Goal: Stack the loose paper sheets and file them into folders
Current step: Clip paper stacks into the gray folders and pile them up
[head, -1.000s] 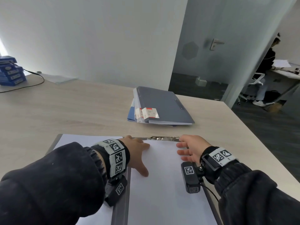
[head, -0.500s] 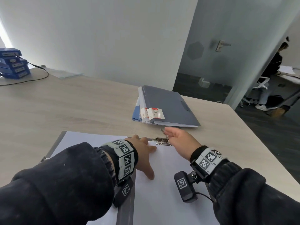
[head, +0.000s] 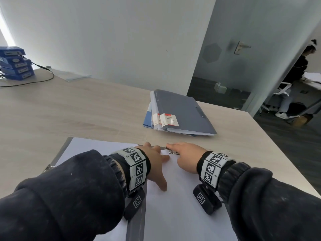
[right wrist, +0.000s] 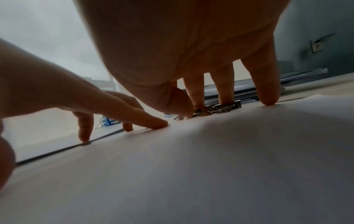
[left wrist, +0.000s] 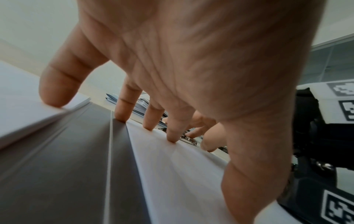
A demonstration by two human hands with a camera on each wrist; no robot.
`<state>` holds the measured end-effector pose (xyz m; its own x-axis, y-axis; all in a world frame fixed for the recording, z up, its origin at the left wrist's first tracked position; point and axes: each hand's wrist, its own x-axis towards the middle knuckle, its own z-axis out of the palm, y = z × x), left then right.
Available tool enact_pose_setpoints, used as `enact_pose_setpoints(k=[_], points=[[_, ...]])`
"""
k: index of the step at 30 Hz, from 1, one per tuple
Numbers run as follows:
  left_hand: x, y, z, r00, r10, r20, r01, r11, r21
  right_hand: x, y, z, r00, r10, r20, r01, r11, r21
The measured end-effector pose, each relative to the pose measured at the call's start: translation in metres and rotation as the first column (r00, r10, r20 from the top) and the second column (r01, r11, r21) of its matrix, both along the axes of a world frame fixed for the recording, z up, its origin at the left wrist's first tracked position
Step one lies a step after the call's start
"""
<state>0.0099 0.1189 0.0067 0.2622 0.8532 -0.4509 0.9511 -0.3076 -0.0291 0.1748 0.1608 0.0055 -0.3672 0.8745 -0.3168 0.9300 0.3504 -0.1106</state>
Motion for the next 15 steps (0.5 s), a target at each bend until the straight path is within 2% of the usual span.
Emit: enact_pose_setpoints(k=[7,15], points=[[0.001,-0.001,-0.001,1.0,0.003,0.002,-0.003,1.0,0.016,-0.012,0.004,-0.006,0.986,0.045,0.158,-0.042,0.999,-0.025],[0.0,-0.001,-0.001,1.0,0.015,0.001,-0.015,1.0,0.013,-0.004,0.002,-0.001,0.989,0.066,0.13,-0.064,0.998,-0.013]])
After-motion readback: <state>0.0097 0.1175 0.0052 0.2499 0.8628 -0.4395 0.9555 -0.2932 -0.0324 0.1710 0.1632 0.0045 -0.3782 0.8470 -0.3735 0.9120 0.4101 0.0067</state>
